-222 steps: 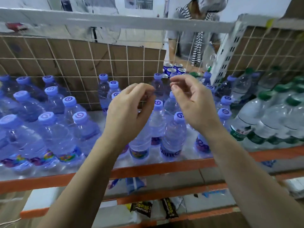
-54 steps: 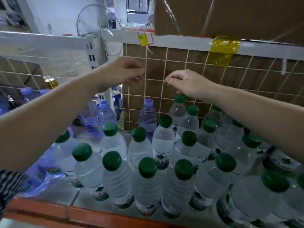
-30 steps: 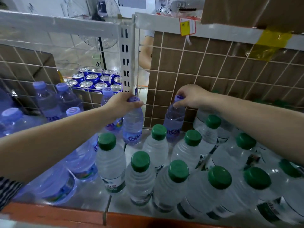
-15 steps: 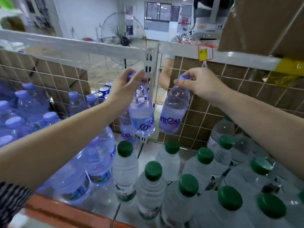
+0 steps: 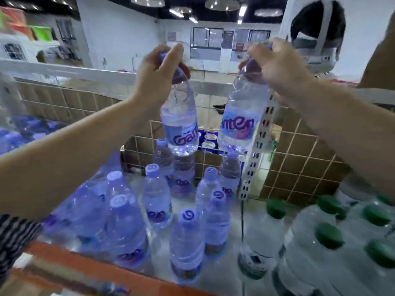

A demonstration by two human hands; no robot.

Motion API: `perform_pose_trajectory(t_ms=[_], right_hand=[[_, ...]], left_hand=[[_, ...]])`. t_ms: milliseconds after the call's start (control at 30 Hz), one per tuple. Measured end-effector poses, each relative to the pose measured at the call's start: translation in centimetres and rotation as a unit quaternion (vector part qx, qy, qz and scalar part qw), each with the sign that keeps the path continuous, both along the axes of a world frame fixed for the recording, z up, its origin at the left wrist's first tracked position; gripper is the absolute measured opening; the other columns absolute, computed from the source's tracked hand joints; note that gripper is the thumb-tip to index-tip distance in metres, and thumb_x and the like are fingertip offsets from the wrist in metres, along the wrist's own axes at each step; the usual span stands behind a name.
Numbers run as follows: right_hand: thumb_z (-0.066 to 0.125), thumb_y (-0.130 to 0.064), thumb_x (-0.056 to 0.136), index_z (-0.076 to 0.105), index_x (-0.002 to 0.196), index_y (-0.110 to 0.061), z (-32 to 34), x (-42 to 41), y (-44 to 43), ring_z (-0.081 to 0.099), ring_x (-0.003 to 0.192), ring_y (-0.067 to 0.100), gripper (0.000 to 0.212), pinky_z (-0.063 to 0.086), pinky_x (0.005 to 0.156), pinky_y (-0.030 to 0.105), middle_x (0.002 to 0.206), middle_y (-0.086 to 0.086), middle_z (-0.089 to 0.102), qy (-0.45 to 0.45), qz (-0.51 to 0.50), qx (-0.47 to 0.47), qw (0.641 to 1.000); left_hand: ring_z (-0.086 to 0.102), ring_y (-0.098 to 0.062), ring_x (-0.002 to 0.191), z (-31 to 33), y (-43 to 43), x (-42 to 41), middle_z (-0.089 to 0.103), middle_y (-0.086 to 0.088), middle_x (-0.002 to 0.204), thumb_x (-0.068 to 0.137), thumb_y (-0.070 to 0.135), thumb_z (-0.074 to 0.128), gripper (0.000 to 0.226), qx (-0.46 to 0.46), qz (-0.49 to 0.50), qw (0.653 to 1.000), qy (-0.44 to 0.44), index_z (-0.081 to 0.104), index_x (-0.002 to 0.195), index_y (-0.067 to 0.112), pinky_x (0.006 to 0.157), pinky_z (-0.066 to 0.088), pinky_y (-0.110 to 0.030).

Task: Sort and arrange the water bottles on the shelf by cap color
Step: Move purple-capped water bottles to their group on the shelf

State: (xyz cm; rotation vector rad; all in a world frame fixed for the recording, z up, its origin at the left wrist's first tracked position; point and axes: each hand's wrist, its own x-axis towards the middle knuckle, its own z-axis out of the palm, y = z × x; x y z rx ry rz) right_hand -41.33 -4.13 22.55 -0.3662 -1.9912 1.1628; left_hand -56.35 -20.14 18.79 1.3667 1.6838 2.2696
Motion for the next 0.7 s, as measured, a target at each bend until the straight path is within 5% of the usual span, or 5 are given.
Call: perform_pose_trajectory(t_ms=[200, 333, 500, 600, 700], right_hand=[[0.057, -0.03, 0.096, 0.052, 0.096, -0.009, -3.2, -6.7, -4.9, 0.061, 0.078, 0.023, 0.022, 0.052, 0.091, 0.057, 0.074, 0.002, 0.061, -0.01, -0.059, -0.019, 0.998], [0.055, -0.029, 0.098, 0.053, 0.093, -0.01, -6.6, -9.8, -7.1, 0.059, 0.074, 0.018, 0.019, 0.052, 0.085, 0.048, 0.078, 0.006, 0.063, -0.05, -0.066, -0.033, 0.996], [0.054, -0.037, 0.098, 0.058, 0.109, -0.003, -10.6, -11.5, -8.8, 0.06, 0.087, 0.029, 0.036, 0.047, 0.083, 0.04, 0.098, 0.017, 0.067, -0.178, -0.098, 0.06, 0.977], [0.052, -0.039, 0.099, 0.055, 0.109, -0.009, -12.6, -11.6, -9.2, 0.052, 0.086, 0.021, 0.032, 0.039, 0.067, 0.025, 0.096, 0.008, 0.058, -0.245, -0.099, 0.09, 0.96], [0.05, -0.046, 0.098, 0.053, 0.11, -0.011, -14.0, -11.8, -8.8, 0.052, 0.087, 0.021, 0.038, 0.036, 0.066, 0.031, 0.098, 0.005, 0.057, -0.345, -0.112, 0.074, 0.929]], left_hand=[[0.061, -0.007, 0.061, -1.4, -4.5, -6.7, 0.067, -0.003, 0.073, 0.101, 0.026, 0.05, 0.022, -0.078, 0.006, 0.996, 0.04, 0.053, 0.081, 0.018, 0.063, 0.051, -0.022], [0.058, -0.003, 0.056, -3.0, -6.1, -10.2, 0.067, -0.002, 0.073, 0.101, 0.027, 0.05, 0.023, -0.104, 0.015, 0.993, 0.049, 0.054, 0.08, 0.019, 0.056, 0.047, -0.018], [0.06, -0.017, 0.063, -6.1, -6.6, -13.1, 0.069, -0.004, 0.075, 0.1, 0.027, 0.052, 0.025, -0.159, -0.01, 0.986, 0.051, 0.058, 0.08, 0.015, 0.067, 0.048, -0.029], [0.056, -0.014, 0.06, -8.2, -6.8, -14.2, 0.067, 0.007, 0.067, 0.1, 0.027, 0.051, 0.025, -0.206, -0.037, 0.977, 0.039, 0.06, 0.08, 0.017, 0.061, 0.047, -0.026], [0.054, -0.018, 0.059, -10.1, -6.8, -14.9, 0.065, -0.004, 0.069, 0.1, 0.026, 0.052, 0.026, -0.245, -0.067, 0.967, -0.004, 0.059, 0.076, 0.019, 0.055, 0.046, -0.026]])
